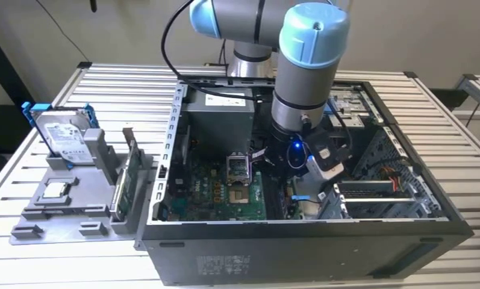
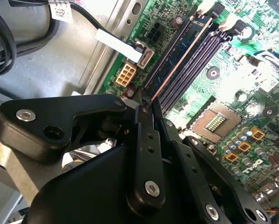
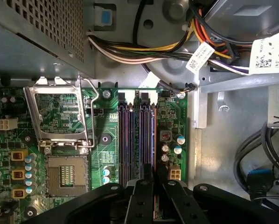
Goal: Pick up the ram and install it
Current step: 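Insert the ram into the slot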
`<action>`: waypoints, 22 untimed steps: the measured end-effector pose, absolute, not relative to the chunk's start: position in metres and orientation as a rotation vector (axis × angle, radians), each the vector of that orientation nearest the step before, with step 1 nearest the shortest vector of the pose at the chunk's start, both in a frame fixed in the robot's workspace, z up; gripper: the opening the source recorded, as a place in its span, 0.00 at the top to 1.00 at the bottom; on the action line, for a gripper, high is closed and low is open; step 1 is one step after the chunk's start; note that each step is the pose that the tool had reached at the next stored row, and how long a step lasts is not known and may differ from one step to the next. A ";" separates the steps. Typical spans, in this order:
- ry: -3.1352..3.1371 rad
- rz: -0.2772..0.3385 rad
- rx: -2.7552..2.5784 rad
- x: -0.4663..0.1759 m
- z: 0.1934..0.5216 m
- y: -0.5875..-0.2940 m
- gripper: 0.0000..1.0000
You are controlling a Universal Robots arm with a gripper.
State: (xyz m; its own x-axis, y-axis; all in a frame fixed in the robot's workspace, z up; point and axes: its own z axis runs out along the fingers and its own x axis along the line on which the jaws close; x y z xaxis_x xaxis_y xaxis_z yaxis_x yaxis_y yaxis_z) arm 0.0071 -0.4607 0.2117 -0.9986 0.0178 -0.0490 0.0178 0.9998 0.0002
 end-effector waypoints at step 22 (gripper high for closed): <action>3.093 -0.001 0.028 0.007 0.245 -0.461 0.78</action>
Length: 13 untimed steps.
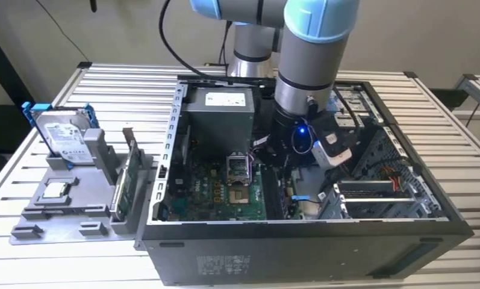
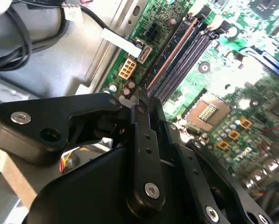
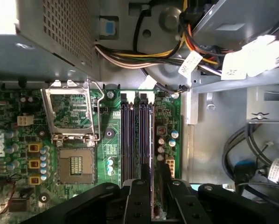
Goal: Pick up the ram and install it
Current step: 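Insert the ram into the slot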
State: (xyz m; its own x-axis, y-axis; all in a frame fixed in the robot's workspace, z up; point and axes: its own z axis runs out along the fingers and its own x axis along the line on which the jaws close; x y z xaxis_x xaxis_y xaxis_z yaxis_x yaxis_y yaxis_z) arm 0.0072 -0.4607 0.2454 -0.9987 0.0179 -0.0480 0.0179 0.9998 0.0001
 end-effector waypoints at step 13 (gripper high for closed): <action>3.093 0.000 0.028 0.007 0.250 -0.461 0.89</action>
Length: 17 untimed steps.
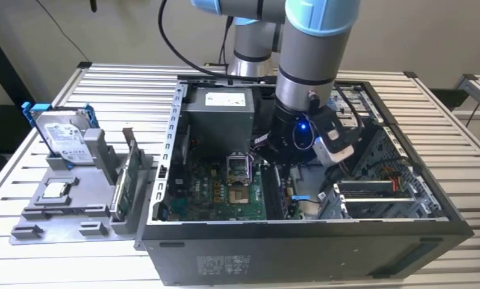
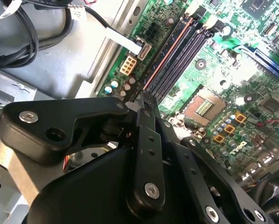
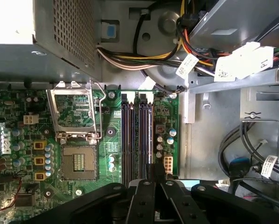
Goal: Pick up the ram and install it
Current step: 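Insert the ram into the slot, then press down the ram until it locks into place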
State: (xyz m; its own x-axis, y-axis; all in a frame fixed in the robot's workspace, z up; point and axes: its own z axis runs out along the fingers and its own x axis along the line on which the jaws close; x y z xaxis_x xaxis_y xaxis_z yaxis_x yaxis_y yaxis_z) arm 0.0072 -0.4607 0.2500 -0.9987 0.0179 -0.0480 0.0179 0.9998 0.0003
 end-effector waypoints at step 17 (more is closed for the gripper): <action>3.093 0.000 0.028 0.007 0.253 -0.461 0.89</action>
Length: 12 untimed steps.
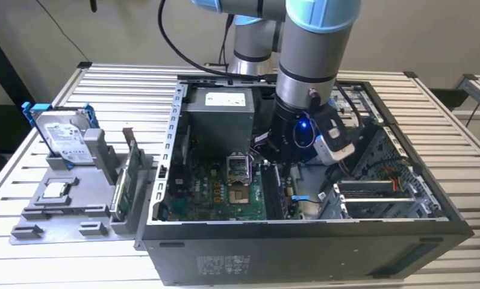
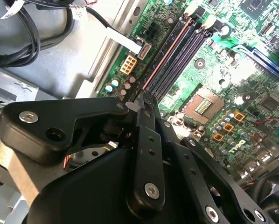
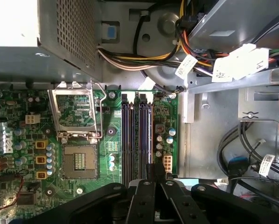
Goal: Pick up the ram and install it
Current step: 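Press down the ram until it locks into place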
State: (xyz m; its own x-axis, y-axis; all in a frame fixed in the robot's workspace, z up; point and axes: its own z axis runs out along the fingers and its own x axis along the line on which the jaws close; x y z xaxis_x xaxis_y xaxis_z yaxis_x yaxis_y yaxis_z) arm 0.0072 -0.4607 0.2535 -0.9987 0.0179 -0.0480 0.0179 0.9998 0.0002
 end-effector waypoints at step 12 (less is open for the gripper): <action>3.089 0.004 -0.164 0.007 0.254 -0.461 0.89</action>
State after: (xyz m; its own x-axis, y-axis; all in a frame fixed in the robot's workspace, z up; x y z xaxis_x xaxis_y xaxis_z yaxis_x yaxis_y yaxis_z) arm 0.0072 -0.4607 0.2535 -0.9932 -0.1059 -0.0480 -0.1060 0.9944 0.0002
